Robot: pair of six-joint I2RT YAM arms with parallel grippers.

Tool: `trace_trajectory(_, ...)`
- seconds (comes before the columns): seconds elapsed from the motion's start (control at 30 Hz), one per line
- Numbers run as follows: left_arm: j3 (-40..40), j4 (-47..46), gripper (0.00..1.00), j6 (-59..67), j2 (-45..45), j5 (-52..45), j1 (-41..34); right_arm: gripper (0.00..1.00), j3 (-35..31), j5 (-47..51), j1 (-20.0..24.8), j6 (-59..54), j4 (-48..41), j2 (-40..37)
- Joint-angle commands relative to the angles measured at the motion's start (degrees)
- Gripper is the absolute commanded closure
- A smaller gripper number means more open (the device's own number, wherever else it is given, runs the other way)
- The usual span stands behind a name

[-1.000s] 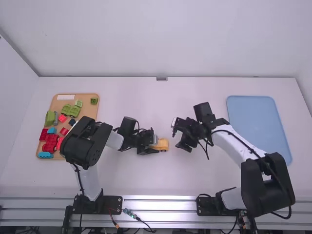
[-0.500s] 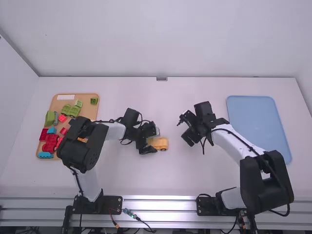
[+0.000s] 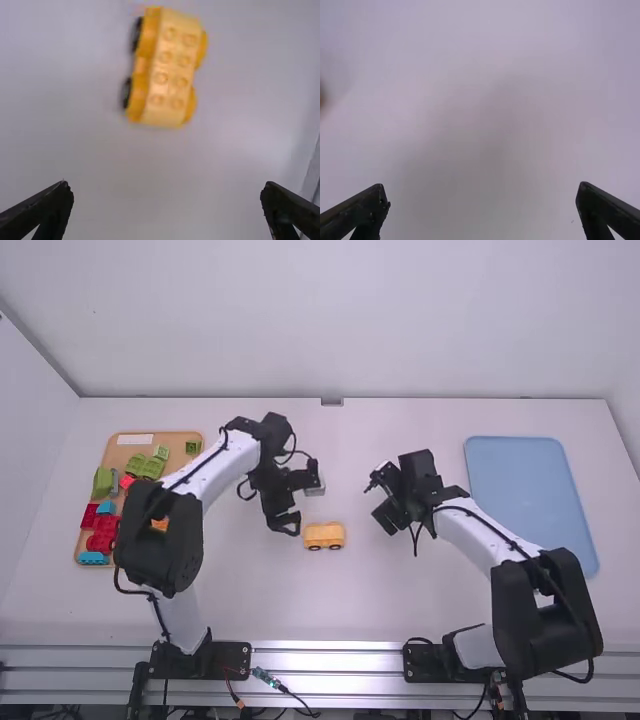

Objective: Assemble lego blocks to make yellow taxi

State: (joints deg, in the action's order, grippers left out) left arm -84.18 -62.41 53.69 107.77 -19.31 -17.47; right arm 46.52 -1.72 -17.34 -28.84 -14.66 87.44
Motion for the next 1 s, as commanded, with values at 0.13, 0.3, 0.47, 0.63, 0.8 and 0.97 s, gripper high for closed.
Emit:
trace_trajectory(0.13,-6.43,-0.22,0.01,-9.79,-1.22,16.15,-0.17,0.01,-0.48,0.09,-0.07,0.59,2.27,0.47)
trace_trajectory(0.3,-6.71,3.65,0.01,-12.0,-1.22,24.15,-0.15,0.01,-0.48,0.11,0.15,0.57,2.93,0.47)
trace_trajectory(0.47,-7.54,8.57,0.01,-37.86,-1.25,35.5,0.42,0.01,-0.48,0.09,0.02,0.57,2.95,0.47)
trace_trajectory(0.63,-9.14,6.99,0.01,-75.1,-1.27,47.76,4.63,0.01,-0.48,0.09,-0.04,0.61,3.06,0.47)
trace_trajectory(0.8,-9.18,0.63,0.01,-100.24,-1.27,43.21,13.88,0.01,-0.48,0.11,0.15,0.57,2.64,0.47)
trace_trajectory(0.97,-9.05,-5.33,0.01,-114.12,-1.27,31.08,25.14,0.01,-0.48,0.07,0.11,0.59,2.91,0.47)
